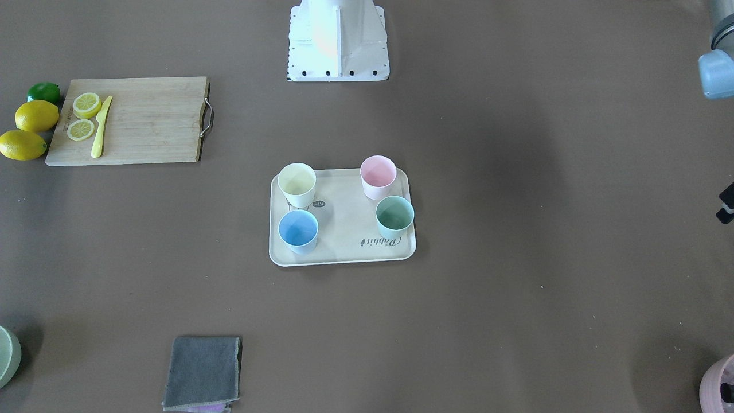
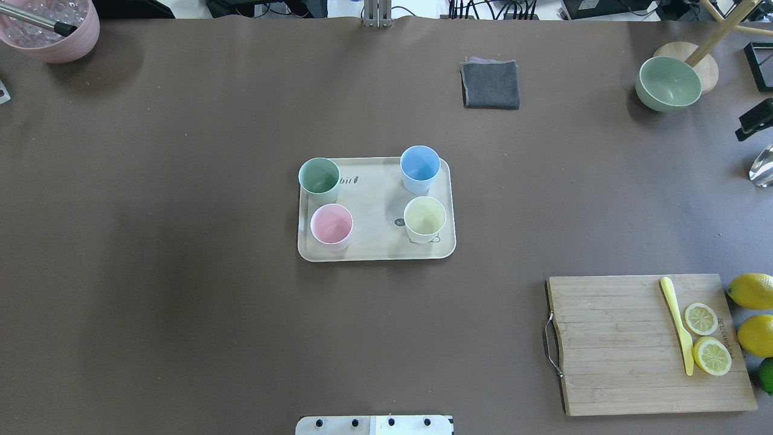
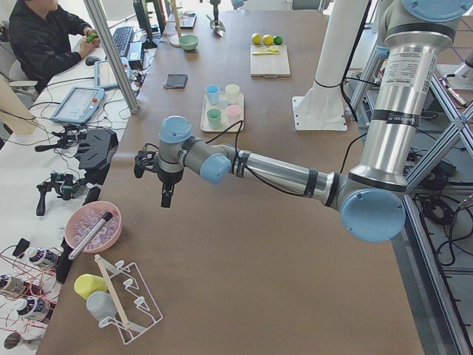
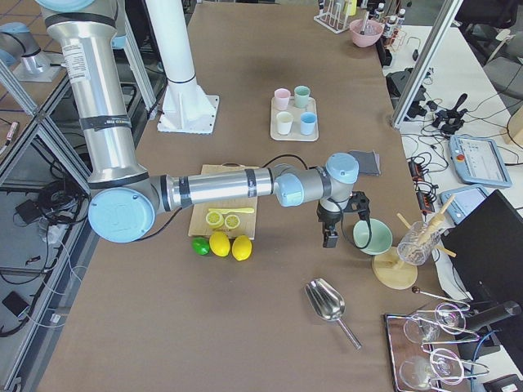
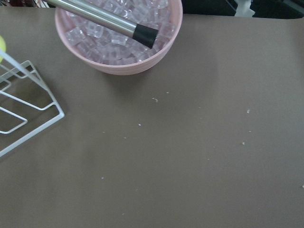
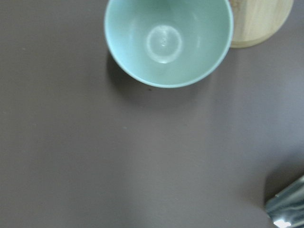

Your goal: Place all cups on tray

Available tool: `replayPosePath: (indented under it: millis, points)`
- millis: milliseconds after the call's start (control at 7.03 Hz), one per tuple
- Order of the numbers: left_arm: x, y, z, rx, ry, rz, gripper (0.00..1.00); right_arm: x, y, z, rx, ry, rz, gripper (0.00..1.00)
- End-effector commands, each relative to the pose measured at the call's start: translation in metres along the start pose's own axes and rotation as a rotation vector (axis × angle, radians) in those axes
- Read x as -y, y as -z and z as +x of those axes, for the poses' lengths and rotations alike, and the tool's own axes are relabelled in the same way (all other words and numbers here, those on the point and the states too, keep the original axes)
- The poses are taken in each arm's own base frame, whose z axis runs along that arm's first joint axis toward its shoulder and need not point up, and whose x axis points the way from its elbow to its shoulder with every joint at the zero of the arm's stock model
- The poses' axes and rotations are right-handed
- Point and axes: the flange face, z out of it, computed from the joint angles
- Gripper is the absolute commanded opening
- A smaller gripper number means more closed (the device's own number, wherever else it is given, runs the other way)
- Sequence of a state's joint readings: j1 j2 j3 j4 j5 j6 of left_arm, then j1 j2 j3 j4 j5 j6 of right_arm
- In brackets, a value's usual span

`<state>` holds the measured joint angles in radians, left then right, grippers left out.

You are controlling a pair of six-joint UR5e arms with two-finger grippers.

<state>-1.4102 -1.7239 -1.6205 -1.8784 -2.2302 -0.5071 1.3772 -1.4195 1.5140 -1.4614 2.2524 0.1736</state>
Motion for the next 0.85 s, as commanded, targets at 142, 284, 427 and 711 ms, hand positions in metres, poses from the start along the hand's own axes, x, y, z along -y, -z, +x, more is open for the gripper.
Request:
replayPosePath:
  millis: [142, 284, 427, 711]
  points:
    - [-0.038, 0.013, -0.080, -0.017, 0.067, -0.025, 0.98, -0.055, 0.042, 0.104, 0.019, -0.017, 0.014, 1.00]
    - [-0.048, 0.010, -0.086, -0.013, 0.076, -0.035, 0.98, -0.068, 0.046, 0.120, 0.024, 0.012, 0.000, 1.00]
    - [-0.053, 0.011, -0.088, -0.014, 0.075, -0.031, 0.98, -0.073, 0.057, 0.118, 0.067, -0.015, -0.003, 1.00]
    - [-0.062, 0.010, -0.092, -0.011, 0.080, -0.038, 0.98, -0.071, 0.089, 0.089, 0.074, -0.064, -0.011, 1.00]
